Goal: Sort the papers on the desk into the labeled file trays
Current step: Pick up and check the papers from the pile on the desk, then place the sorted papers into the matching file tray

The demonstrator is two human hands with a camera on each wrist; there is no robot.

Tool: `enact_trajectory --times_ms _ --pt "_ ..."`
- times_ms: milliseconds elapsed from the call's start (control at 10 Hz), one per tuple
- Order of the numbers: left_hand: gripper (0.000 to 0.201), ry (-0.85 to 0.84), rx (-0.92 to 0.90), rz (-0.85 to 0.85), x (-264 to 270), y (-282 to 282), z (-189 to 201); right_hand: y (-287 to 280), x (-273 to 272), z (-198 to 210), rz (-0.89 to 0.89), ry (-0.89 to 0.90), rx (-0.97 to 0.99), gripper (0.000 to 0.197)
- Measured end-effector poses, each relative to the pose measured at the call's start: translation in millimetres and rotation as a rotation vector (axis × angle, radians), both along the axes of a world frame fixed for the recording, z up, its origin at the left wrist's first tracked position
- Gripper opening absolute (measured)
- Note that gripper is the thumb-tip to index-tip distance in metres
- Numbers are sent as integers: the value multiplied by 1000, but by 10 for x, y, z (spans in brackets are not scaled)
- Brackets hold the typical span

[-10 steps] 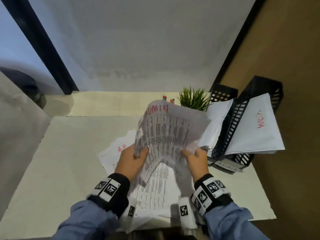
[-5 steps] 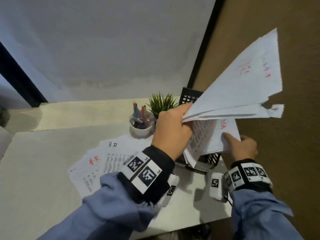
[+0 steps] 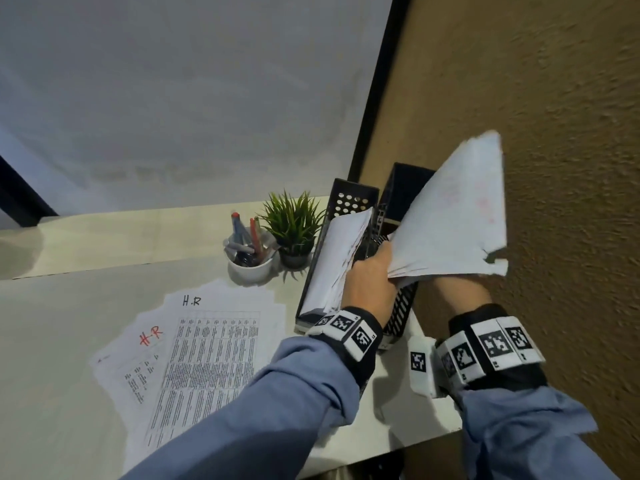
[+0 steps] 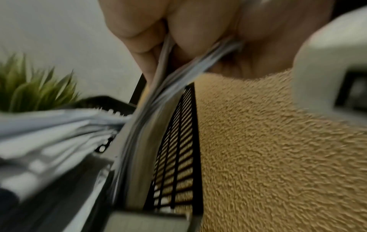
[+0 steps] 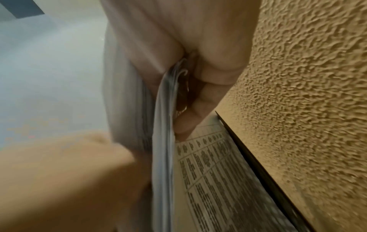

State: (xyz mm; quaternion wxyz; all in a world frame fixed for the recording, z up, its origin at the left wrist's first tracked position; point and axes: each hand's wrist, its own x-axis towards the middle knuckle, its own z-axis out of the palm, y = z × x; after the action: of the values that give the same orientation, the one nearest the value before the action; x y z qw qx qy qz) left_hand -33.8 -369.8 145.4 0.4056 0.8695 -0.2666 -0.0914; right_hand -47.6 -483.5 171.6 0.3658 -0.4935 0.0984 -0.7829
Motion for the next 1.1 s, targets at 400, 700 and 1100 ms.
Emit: enact_trajectory --times_ms 400,700,1100 --pt "39 175 239 -107 153 -205 -352 139 -300 -62 258 1618 254 42" --pt "63 195 -73 -140 73 493 -237 224 -242 68 173 1462 250 43" --pt "59 492 348 857 250 3003 -1547 1773 -228 -1260 849 1771 291 29"
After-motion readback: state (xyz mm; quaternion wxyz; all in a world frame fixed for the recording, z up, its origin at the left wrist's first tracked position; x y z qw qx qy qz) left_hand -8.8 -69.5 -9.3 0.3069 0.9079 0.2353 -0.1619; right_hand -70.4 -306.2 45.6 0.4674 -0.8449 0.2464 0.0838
